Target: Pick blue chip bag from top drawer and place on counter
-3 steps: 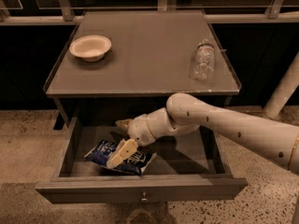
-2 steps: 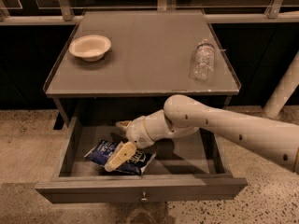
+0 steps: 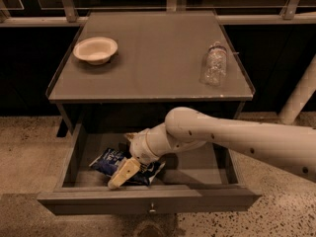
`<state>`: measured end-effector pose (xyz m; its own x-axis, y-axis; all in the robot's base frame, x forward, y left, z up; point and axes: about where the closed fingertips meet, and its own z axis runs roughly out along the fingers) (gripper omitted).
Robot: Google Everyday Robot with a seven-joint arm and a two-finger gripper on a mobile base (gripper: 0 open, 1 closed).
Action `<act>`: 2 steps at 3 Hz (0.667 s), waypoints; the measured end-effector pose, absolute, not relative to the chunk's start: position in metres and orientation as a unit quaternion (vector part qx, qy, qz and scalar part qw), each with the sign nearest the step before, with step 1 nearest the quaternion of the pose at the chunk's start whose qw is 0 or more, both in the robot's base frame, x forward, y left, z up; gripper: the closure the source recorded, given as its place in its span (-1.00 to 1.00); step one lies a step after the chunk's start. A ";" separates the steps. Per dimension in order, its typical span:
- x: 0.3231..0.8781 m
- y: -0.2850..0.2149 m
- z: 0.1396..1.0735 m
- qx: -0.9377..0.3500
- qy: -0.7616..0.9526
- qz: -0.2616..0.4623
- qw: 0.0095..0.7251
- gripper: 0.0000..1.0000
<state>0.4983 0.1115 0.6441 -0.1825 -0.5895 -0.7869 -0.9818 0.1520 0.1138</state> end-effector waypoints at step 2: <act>0.525 0.098 0.668 -0.570 0.689 0.322 0.310 -1.00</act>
Offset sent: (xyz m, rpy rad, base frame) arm 0.0337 -0.0146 0.0307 -0.0080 -0.0259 0.0413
